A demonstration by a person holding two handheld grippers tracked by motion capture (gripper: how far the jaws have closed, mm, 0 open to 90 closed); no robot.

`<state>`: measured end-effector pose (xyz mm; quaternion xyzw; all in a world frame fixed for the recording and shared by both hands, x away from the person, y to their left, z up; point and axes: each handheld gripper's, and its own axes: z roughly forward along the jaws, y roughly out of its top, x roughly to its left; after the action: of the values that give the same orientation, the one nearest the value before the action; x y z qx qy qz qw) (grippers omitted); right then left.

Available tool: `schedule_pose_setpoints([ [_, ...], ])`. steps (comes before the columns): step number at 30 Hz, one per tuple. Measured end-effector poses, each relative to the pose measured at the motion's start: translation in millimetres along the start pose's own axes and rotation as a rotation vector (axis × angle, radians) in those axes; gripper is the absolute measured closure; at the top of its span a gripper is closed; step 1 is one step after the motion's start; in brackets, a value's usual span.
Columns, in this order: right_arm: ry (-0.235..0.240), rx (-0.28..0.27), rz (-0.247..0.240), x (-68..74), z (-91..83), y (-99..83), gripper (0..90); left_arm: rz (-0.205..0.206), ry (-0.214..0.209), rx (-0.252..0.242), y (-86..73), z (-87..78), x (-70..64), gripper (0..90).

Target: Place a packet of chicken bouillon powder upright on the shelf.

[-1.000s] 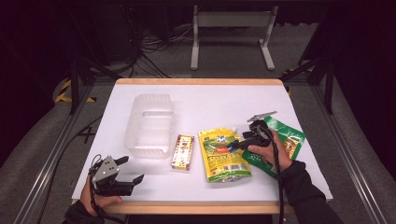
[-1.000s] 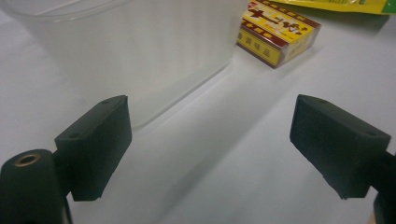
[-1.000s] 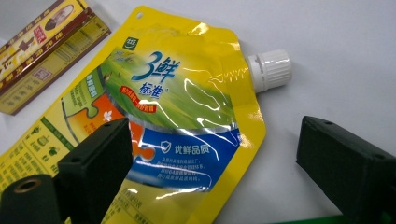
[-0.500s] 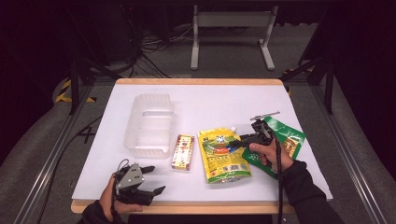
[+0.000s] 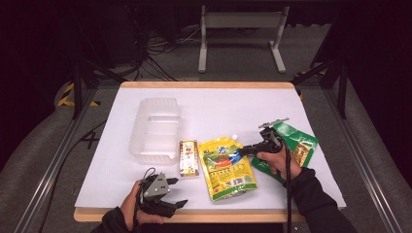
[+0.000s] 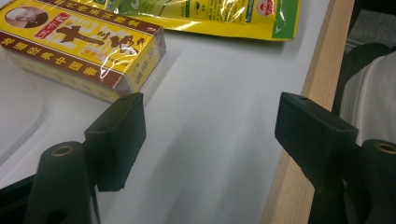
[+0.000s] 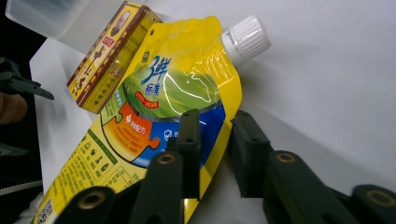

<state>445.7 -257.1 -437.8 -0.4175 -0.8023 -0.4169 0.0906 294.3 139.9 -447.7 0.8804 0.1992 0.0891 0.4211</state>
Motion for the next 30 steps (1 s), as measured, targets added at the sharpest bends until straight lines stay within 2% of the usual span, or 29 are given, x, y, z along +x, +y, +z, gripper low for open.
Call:
schedule_pose_setpoints([
  [4, 0.018, -0.026, -0.011, 1.7, -4.5, -1.8, 88.7, -0.018, 0.004, -0.01, 0.3, -1.2, 1.9, 25.4],
  [6, 0.03, -0.041, -0.025, 5.1, -8.5, -2.5, 90.0, -0.025, 0.005, -0.013, 0.7, -1.3, 2.5, 25.5],
  [8, 0.024, -0.06, -0.06, 11.8, -14.8, -3.7, 90.0, -0.029, 0.009, -0.017, 2.1, -1.6, 3.5, 25.5],
  [9, 0.024, -0.06, -0.06, 11.8, -14.8, -3.7, 90.0, -0.029, 0.009, -0.017, 2.1, -1.6, 3.5, 25.4],
  [11, 0.01, -0.091, -0.112, 19.7, -21.5, -6.3, 90.0, -0.043, 0.023, -0.019, 4.4, -1.2, 4.3, 25.0],
  [13, -0.036, -0.099, -0.168, 29.7, -31.1, -11.4, 90.0, -0.06, 0.031, -0.033, 11.9, 0.5, 2.6, 23.3],
  [14, -0.042, -0.111, -0.187, 33.0, -34.8, -13.5, 90.0, -0.056, 0.032, -0.038, 14.3, 1.3, 2.4, 23.0],
  [16, -0.048, -0.134, -0.216, 39.3, -40.6, -16.8, 90.0, -0.072, 0.04, -0.042, 21.6, 5.4, 2.6, 21.3],
  [19, -0.058, -0.158, -0.268, 45.9, -45.1, -19.0, 90.0, -0.105, 0.043, -0.055, 30.3, 12.3, 7.1, 18.9],
  [20, -0.059, -0.172, -0.299, 48.0, -46.1, -20.3, 90.0, -0.128, 0.039, -0.063, 33.4, 15.3, 8.3, 18.0],
  [23, -0.061, -0.191, -0.321, 49.6, -47.9, -23.7, 90.0, -0.138, 0.032, -0.073, 40.7, 21.2, 11.0, 16.7],
  [24, -0.044, -0.225, -0.354, 50.4, -51.9, -28.7, 90.0, -0.133, 0.029, -0.077, 44.3, 24.5, 12.5, 16.0],
  [25, -0.044, -0.225, -0.354, 50.4, -51.9, -28.7, 90.0, -0.138, 0.023, -0.075, 47.6, 28.2, 13.0, 16.0],
  [26, -0.047, -0.241, -0.385, 51.9, -55.1, -32.8, 90.0, -0.13, 0.032, -0.068, 51.2, 32.5, 13.7, 14.7],
  [27, -0.056, -0.244, -0.398, 52.9, -56.1, -34.7, 90.0, -0.15, 0.034, -0.057, 58.6, 41.3, 14.5, 13.9],
  [30, -0.053, -0.259, -0.417, 52.9, -58.2, -38.0, 90.0, -0.156, 0.042, -0.046, 66.5, 49.7, 15.7, 12.5],
])
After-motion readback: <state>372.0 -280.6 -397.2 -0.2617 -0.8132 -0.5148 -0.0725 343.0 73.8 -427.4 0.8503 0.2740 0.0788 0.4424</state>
